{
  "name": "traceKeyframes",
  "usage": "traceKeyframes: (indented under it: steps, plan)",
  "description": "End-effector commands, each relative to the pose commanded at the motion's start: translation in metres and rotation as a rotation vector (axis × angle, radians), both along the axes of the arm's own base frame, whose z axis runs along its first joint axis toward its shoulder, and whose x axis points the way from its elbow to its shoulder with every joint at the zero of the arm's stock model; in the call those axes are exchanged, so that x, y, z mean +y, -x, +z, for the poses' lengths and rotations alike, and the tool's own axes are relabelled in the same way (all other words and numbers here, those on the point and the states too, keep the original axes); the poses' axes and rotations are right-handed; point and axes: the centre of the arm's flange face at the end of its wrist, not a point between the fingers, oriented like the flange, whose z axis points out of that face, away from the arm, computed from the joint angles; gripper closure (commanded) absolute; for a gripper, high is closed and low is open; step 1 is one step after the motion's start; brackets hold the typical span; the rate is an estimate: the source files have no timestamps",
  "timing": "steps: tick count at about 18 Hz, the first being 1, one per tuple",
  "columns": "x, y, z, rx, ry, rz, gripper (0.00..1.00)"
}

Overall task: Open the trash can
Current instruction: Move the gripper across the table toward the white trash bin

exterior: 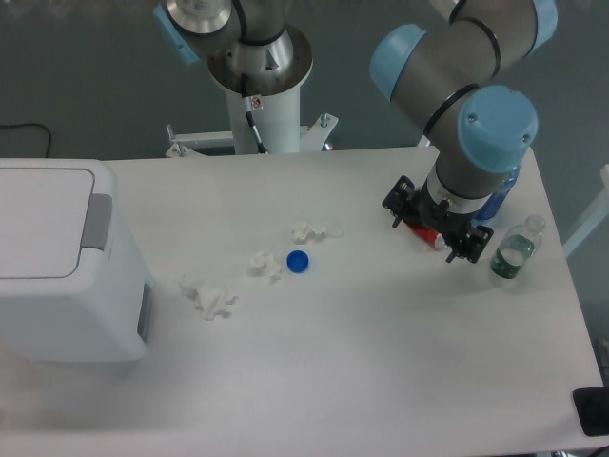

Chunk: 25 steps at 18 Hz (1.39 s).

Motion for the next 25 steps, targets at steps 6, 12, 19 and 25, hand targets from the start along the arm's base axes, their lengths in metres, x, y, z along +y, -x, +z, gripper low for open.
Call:
traceKeyframes:
  steps: [6,12,19,25]
  plan:
    - [-0.001,-0.009,-0.013,-0.018,0.015,-0.017,0.0]
    - [-0.02,-0.034,-0.033,0.051,-0.021,-0.007,0.0]
    - [-0.021,-0.045,-0.032,0.052,-0.018,0.097,0.0]
    - [0.0,-0.063,0.001,0.059,-0.104,0.249,0.0]
